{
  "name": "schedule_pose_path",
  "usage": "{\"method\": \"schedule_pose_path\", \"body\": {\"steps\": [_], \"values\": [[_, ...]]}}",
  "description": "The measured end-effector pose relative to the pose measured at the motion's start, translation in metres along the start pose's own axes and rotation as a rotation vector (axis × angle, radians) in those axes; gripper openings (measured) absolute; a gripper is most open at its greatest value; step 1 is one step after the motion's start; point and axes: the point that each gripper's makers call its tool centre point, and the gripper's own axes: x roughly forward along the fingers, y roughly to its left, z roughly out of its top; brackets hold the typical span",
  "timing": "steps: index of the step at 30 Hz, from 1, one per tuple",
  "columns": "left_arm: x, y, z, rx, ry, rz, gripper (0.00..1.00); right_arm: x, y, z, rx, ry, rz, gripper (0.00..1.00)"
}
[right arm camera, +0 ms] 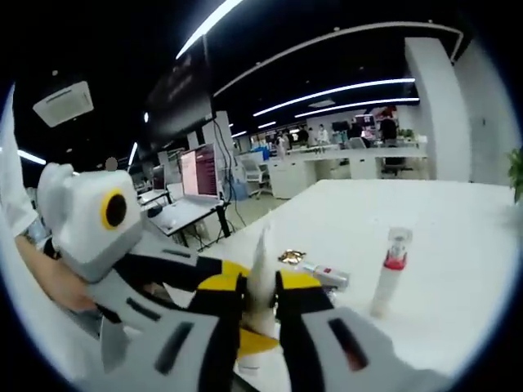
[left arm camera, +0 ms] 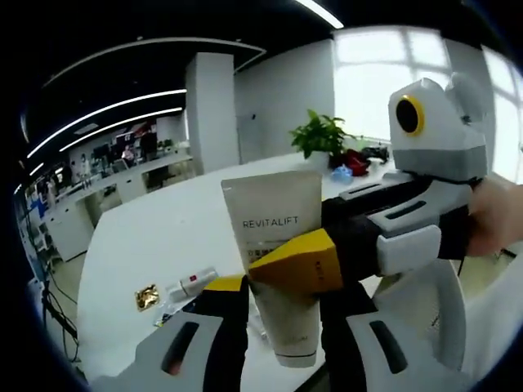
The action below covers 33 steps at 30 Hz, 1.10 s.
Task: Arrange the skincare products in the storage area until every visible bottle or jar stands upright without overlapping.
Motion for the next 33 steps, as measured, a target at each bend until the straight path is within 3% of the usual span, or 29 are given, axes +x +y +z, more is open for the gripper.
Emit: {"method": "schedule_pose_path", "body": {"steps": [5,7,9,14,22,29,33], "values": [[0.0,-0.005,-0.001,-0.007,-0.004,-0.037,0.32,-0.004,-0.002,-0.003,0.017,0.005,0.011,0.13],[-0.001,-0.009,-0.003,-0.008,-0.003,-0.085,0.31,-0.007,-0.002,-0.004,-0.01,0.023,0.039,0.12],[-0.003,-0.013,-0.001,-0.005,-0.015,-0.134,0.31,-0.012,0.002,-0.002,-0.056,0.026,0.086,0.12],[-0.01,-0.025,-0.001,0.003,-0.003,-0.26,0.3,-0.024,0.019,0.01,-0.069,-0.004,0.239,0.11],[-0.031,-0.047,0.006,0.079,0.003,-0.494,0.24,-0.044,0.045,0.021,-0.177,0.024,0.468,0.11],[-0.042,-0.055,0.012,0.226,0.057,-0.608,0.2,-0.054,0.053,0.031,-0.192,-0.001,0.578,0.12],[-0.046,-0.058,0.017,0.236,0.056,-0.651,0.18,-0.059,0.057,0.037,-0.193,-0.012,0.625,0.12]]}}
